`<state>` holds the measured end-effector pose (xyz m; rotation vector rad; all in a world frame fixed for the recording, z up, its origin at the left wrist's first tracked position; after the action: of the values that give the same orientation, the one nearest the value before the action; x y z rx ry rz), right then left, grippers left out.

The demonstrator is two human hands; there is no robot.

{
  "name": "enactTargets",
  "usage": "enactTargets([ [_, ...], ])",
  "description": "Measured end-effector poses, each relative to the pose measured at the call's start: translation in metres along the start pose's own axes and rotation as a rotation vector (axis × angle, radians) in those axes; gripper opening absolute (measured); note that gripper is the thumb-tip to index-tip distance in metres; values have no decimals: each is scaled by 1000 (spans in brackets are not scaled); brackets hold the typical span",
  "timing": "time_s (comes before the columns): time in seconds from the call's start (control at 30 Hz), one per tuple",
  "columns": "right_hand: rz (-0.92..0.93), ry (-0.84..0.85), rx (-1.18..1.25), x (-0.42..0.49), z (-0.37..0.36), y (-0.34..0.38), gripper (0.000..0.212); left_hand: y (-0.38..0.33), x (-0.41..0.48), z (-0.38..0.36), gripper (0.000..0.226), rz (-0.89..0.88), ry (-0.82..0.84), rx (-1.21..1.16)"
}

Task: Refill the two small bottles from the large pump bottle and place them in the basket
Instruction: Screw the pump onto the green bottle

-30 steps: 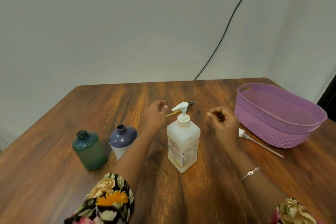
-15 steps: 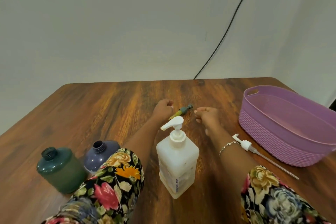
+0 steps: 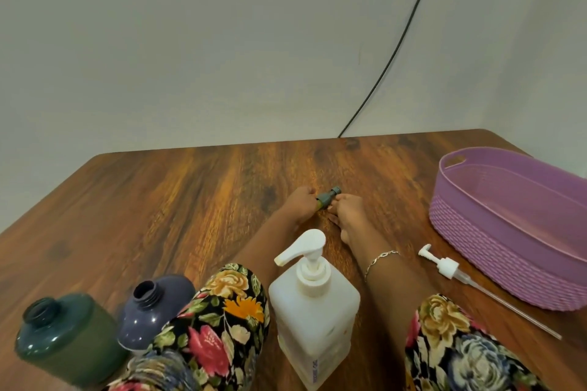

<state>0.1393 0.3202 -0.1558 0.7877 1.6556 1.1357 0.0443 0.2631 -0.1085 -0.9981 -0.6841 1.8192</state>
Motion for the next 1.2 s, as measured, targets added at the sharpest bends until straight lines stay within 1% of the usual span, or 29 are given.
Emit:
enactTargets([
  [0.13,23,28,151,-4,0,2,31,-1,-1,-2,48,-17,30,-86],
  [0.3,98,9,282,-18,-3,21,44,-18,-13,5,53,-107,56,-216],
  [0.37,140,-29,248,-24,-1,33,46,-24,-21,11,53,-138,51,-260],
  [0.47,222,-100,116,-37,4,51,45,-34,-39,22,54,-195,17,-321],
  [0.57,278,-105,51,-53,3,71,36,-45,-59,33,57,-261,-23,-343],
  [0.73,393,-58,-39,-86,-8,107,40,-58,-102,47,57,-359,-115,-383],
  [0.83,493,-2,-100,-115,-20,127,39,-61,-131,57,55,-431,-177,-398],
  [1.03,648,141,-325,-176,-59,166,35,-57,-193,88,47,-571,-326,-415],
  [1.1,679,195,-313,-196,-75,175,35,-49,-215,102,49,-591,-414,-361],
  [1.2,730,272,-313,-230,-100,188,34,-26,-255,130,45,-634,-607,-308],
])
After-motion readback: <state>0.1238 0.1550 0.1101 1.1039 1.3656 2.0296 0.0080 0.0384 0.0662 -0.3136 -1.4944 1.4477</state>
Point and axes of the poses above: each hand's wrist, its own x-axis towards the middle knuckle, its own z-axis out of the back of the hand, y = z × x, the point moved 8 cm from there along x, towards the middle knuckle, and after that the axes turned 10 degrees about y, right-handed, at the moved point
